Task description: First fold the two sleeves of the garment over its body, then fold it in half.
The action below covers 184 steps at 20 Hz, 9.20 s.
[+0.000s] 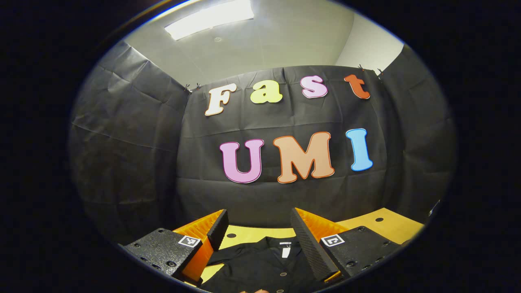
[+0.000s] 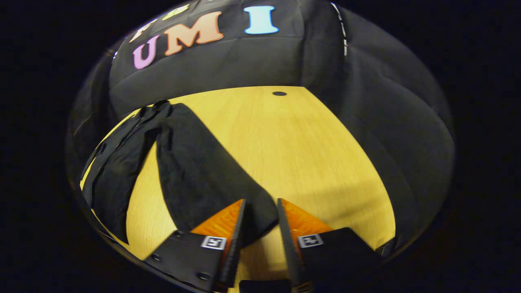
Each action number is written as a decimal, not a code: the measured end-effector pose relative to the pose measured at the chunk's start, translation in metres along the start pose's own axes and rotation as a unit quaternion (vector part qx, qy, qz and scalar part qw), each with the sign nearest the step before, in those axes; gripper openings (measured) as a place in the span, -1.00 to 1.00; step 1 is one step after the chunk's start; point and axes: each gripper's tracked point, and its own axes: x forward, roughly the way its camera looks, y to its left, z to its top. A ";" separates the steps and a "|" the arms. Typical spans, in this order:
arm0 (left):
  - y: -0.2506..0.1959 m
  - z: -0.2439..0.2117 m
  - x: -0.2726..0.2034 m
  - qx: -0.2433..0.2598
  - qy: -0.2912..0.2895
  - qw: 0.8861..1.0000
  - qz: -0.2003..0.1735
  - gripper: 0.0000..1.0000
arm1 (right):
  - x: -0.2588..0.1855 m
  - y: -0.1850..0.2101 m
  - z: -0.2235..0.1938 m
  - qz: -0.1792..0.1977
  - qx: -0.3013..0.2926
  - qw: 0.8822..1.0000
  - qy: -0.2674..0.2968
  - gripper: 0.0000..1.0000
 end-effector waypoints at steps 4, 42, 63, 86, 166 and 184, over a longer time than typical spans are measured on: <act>0.012 0.000 -0.002 -0.001 -0.006 1.000 0.010 0.84 | 0.003 0.002 0.002 -0.031 0.004 1.000 -0.005 -0.94; 0.348 -0.106 0.022 -0.048 0.049 0.993 0.099 0.84 | -0.012 0.617 0.250 0.192 -0.210 0.945 -0.160 -0.91; 0.412 -0.207 0.001 -0.040 0.166 0.980 0.098 0.84 | -0.029 0.592 0.320 0.115 -0.139 0.946 -0.269 0.96; 0.406 -0.420 -0.047 -0.175 0.395 0.893 0.127 0.92 | -0.053 0.509 0.296 0.026 -0.124 0.962 -0.243 0.96; -0.136 -0.246 0.157 0.001 0.262 0.930 -0.257 0.87 | -0.175 0.096 0.174 -0.156 0.028 0.953 -0.259 0.95; 0.123 -0.222 -0.036 0.007 0.281 0.957 -0.076 0.85 | -0.149 0.225 0.107 0.015 -0.039 0.973 -0.229 0.96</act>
